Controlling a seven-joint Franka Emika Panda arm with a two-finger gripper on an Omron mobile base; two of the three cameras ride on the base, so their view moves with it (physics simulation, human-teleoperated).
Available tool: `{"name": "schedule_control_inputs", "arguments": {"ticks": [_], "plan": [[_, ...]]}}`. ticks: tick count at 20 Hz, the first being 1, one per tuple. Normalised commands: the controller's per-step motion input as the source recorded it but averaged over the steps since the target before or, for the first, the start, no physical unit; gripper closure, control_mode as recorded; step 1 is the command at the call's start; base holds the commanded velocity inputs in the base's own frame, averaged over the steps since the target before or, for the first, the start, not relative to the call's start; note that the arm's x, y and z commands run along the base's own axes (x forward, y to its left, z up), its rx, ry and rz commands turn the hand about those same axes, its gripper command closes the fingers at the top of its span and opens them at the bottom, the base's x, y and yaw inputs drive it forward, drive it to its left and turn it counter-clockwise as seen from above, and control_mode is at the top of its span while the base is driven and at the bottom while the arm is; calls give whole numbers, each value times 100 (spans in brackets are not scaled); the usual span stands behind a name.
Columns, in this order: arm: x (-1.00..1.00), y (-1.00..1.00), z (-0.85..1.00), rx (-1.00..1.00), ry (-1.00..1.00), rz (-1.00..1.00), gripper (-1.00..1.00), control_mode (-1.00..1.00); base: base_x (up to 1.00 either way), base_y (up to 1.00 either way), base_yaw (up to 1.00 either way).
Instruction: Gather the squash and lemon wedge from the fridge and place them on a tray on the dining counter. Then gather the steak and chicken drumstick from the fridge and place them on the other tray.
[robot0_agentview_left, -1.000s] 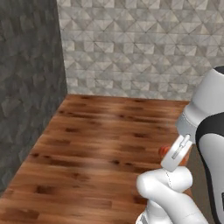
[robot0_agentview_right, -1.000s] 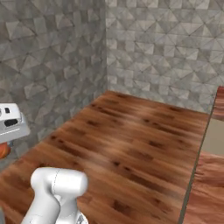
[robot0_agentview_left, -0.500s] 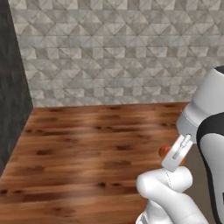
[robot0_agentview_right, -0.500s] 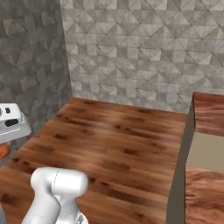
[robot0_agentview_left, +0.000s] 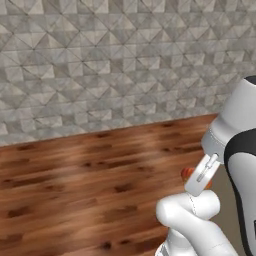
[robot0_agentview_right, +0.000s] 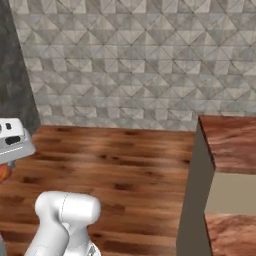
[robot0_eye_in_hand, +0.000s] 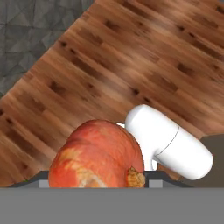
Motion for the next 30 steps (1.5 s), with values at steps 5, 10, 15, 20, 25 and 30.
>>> {"name": "schedule_control_inputs", "arguments": {"ticks": [5,10,15,20,25,30], "plan": [[0,0,0,0,0,0,100,100,75,37,-39],[0,0,0,0,0,0,100,100,69,38,-40],[0,0,0,0,0,0,100,100,60,40,-39],[0,0,0,0,0,0,100,100,46,45,-40],[0,0,0,0,0,0,100,100,47,40,-38],[0,0,0,0,0,0,100,100,44,57,-40]]}}
